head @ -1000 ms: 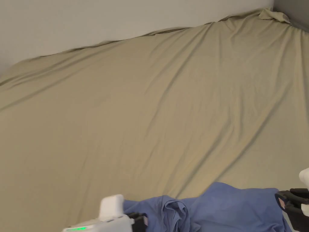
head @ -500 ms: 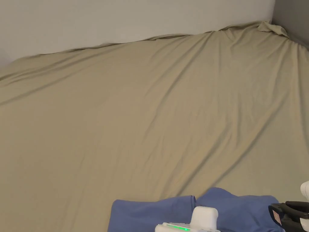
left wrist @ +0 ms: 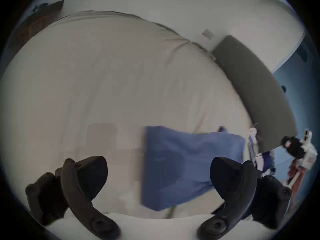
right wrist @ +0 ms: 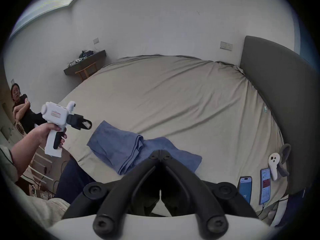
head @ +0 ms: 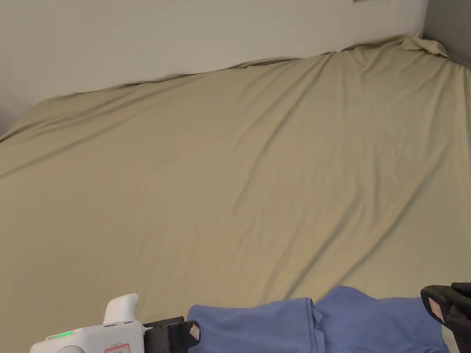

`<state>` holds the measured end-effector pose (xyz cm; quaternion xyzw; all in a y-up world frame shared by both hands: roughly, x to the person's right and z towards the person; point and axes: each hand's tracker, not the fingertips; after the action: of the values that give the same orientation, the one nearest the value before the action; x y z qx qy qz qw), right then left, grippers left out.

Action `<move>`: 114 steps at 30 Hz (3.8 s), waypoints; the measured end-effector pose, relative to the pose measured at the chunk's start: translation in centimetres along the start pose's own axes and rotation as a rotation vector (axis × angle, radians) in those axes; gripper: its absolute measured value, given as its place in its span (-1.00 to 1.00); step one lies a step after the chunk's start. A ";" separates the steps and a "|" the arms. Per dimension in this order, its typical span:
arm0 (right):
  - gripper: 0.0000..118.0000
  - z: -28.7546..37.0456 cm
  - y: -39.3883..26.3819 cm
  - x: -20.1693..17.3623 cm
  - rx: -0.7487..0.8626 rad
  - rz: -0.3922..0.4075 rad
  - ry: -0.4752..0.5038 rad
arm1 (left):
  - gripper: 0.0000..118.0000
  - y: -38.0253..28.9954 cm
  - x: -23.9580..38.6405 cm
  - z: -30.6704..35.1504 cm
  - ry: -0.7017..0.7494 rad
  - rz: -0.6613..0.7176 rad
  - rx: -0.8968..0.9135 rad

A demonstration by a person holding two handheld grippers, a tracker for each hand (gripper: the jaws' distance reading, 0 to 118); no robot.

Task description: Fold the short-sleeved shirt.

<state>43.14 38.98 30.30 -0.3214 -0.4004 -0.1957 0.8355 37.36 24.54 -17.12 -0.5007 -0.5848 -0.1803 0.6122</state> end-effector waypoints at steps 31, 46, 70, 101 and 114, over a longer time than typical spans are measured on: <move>-0.97 2.1 0.5 3.3 -0.019 -0.056 -0.185 | -0.68 2.5 -3.1 4.9 0.109 0.166 0.068; -0.97 0.2 1.2 1.7 -0.023 -0.076 -0.037 | -0.68 -1.0 20.1 -4.1 -0.172 -0.035 -0.066; -0.97 -0.4 -0.5 3.9 -0.039 -0.138 -0.043 | -0.96 -3.3 17.4 -6.5 -0.250 -0.021 0.064; -0.96 -20.7 -7.1 3.8 -0.454 -0.211 0.202 | -0.80 -3.1 3.7 -1.4 -0.242 0.202 0.141; -0.96 -19.5 -7.2 5.0 -0.449 -0.289 0.273 | 1.00 -4.5 12.2 -9.7 -0.204 -0.097 -0.065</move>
<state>52.54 19.96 27.85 -0.4087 -0.2726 -0.4378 0.7530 42.00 19.11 -2.59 -0.5074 -0.6614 -0.1766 0.5233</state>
